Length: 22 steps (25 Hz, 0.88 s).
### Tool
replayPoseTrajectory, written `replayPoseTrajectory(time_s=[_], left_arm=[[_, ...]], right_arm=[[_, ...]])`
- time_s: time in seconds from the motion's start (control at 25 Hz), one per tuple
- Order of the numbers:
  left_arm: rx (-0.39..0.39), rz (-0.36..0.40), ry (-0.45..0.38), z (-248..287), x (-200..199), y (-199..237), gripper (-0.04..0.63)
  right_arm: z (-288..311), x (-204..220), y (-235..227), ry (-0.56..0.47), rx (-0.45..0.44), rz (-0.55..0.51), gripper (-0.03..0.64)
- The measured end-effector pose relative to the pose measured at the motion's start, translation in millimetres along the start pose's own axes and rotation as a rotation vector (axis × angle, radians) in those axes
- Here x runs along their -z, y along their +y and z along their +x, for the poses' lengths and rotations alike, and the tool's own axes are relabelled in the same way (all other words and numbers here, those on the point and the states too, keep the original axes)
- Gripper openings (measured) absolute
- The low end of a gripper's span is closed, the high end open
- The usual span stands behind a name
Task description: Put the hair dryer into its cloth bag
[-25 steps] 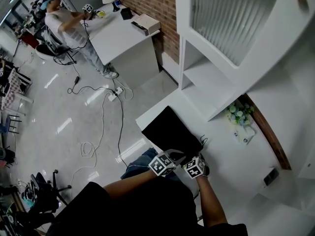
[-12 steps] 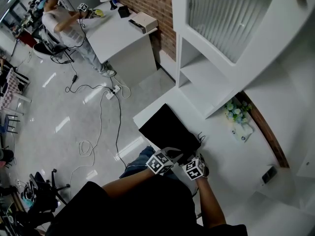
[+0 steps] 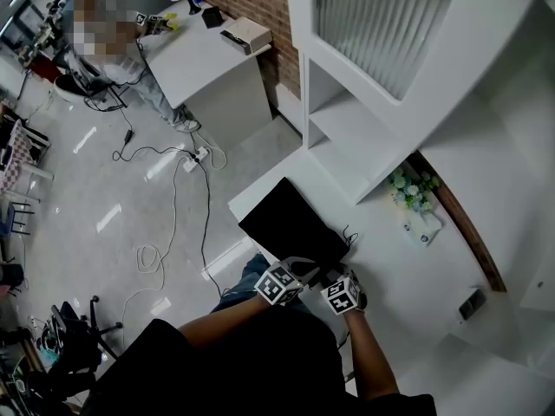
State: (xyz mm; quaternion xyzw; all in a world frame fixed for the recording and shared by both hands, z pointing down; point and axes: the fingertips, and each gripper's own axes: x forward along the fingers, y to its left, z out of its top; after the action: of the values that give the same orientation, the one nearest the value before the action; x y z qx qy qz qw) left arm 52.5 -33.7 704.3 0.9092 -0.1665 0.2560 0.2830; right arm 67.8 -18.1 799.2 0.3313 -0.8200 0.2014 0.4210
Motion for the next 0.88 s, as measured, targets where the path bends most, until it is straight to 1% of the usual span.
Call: replayPoseTrajectory(time_s=[0.08, 0.24, 0.36, 0.52, 0.88], left_arm=[[-0.003, -0.001, 0.002, -1, 0, 0, 0.032], [-0.001, 0.002, 0.003, -5, -1, 1, 0.032], [0.010, 0.015, 0.004, -7, -3, 0, 0.032], [0.023, 0.039, 0.013, -5, -4, -3, 0.032], [0.045, 0.050, 0.003, -7, -10, -3, 0.032]], right_arm=[[6, 1, 0, 0.006, -0.014, 0.005, 0.163], [11, -4, -4, -0.007, -0.020, 0.029, 0.143], [10, -7, -3, -0.012, -0.016, 0.030, 0.141], [8, -14, -4, -0.039, 0.018, 0.024, 0.140], [12, -44, -6, -0.070, 0.037, 0.008, 0.138]])
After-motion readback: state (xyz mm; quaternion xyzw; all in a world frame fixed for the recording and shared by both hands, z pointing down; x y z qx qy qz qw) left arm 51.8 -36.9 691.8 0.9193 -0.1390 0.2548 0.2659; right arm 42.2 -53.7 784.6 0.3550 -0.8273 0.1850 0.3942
